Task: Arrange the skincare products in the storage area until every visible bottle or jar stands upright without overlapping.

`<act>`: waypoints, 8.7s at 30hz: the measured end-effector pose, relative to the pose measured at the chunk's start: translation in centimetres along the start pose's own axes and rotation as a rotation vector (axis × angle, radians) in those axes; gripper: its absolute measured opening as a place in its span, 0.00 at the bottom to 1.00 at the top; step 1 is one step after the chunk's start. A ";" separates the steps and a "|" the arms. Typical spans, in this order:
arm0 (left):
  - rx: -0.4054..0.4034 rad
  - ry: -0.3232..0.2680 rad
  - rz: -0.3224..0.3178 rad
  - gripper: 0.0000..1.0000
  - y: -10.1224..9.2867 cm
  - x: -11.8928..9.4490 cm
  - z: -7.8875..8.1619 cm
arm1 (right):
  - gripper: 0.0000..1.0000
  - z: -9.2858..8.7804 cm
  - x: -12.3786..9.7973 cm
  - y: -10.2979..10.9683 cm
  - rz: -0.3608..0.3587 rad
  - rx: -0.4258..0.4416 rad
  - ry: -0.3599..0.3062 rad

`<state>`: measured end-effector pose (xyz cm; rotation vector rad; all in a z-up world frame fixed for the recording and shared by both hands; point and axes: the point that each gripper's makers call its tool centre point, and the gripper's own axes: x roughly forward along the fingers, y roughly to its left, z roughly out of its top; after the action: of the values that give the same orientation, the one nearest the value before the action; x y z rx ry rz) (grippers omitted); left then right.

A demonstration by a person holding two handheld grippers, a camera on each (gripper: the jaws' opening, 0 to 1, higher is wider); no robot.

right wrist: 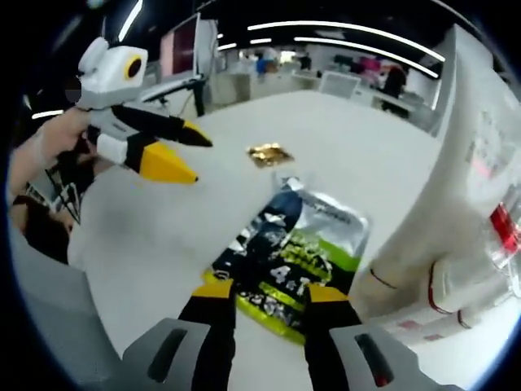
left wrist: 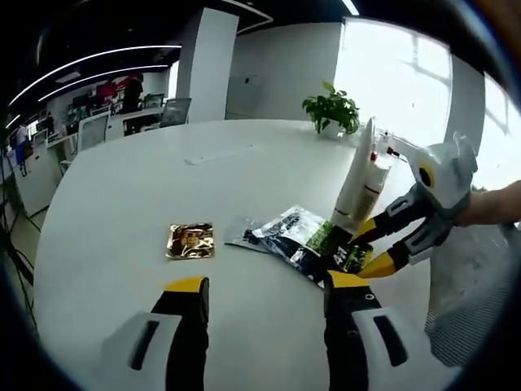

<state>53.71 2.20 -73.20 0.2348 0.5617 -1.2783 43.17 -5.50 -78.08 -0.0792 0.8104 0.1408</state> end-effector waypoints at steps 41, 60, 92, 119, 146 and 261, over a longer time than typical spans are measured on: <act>0.014 0.092 -0.030 0.20 3.3 6.7 0.6 | 0.04 6.3 6.1 -4.1 -0.147 -0.032 -0.142; -0.044 0.105 -0.067 0.15 2.2 7.1 -0.2 | 0.00 8.1 8.5 -6.0 -0.179 -0.054 -0.166; -0.364 -0.042 -0.049 0.02 3.7 10.0 1.0 | 0.00 7.7 8.9 -5.2 -0.148 -0.168 -0.111; -0.440 -0.109 -0.010 0.00 4.7 9.6 2.6 | 0.00 8.9 7.6 -5.0 -0.162 -0.169 -0.156; -0.313 -0.070 0.075 0.00 5.2 5.7 1.6 | 0.00 8.1 3.2 -2.4 -0.116 -0.199 -0.142; 0.028 0.240 -0.207 0.03 -1.3 0.8 -5.9 | 0.01 3.8 5.1 8.1 0.110 -0.281 -0.073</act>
<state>51.08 3.89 -78.46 0.3640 0.7893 -1.4695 48.09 3.48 -79.36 -0.2934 0.7182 0.3594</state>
